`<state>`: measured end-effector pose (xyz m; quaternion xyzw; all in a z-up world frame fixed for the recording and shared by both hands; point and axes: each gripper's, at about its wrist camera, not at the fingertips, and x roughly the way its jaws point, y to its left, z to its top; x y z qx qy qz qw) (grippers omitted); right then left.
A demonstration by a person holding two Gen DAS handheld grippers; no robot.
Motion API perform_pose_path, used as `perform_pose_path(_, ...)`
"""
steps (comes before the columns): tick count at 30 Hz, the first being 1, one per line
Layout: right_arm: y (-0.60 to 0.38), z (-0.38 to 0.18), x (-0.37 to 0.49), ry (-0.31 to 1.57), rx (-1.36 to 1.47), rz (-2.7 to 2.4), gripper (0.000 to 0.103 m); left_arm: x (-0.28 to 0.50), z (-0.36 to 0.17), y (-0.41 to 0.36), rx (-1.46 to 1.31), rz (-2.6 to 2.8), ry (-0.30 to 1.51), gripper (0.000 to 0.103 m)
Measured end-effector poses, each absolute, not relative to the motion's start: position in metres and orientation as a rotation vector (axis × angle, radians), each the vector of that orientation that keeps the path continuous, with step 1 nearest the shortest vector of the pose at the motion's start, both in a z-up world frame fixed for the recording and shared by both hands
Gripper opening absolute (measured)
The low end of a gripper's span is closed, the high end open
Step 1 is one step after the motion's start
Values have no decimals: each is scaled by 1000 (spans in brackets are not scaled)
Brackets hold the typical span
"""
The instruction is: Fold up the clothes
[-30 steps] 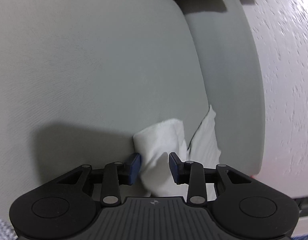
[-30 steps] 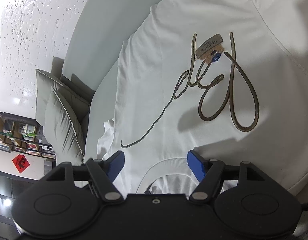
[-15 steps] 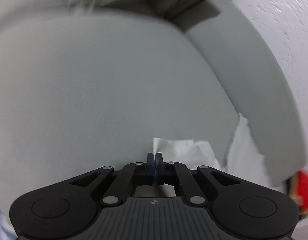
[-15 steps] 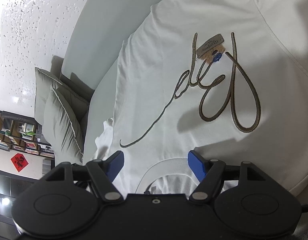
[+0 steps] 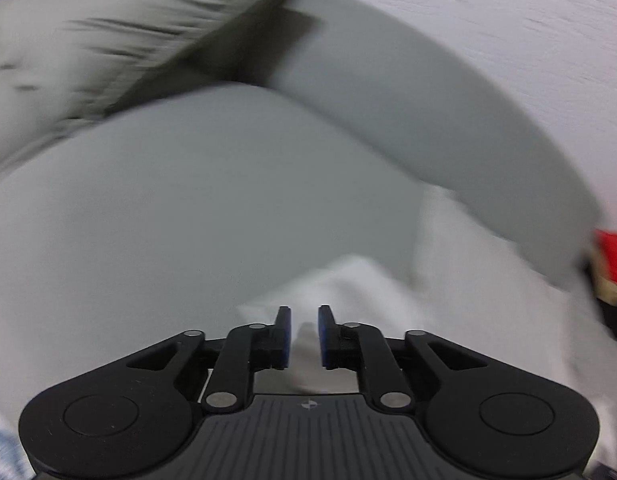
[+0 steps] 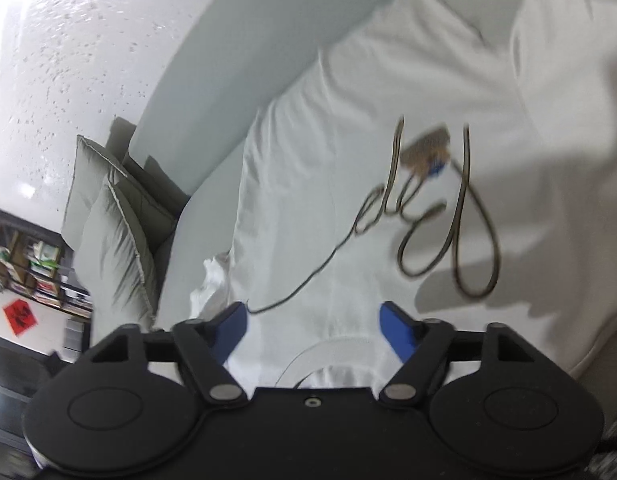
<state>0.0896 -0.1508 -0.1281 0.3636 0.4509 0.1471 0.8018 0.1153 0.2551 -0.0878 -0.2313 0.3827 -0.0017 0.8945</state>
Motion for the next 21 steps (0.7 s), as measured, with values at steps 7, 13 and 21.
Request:
perform_pose_path(7,-152,-138,90,1000,793,313,56,143,-107,267,-531,233,835,41)
perform_pose_path(13,-156,-142,89,1005,799,324,59,124,-117,298,-604,275,850,41)
perform_pose_path(21,-153,-144,90,1008,801,318,61,150,-133,286,-599,183,919,11)
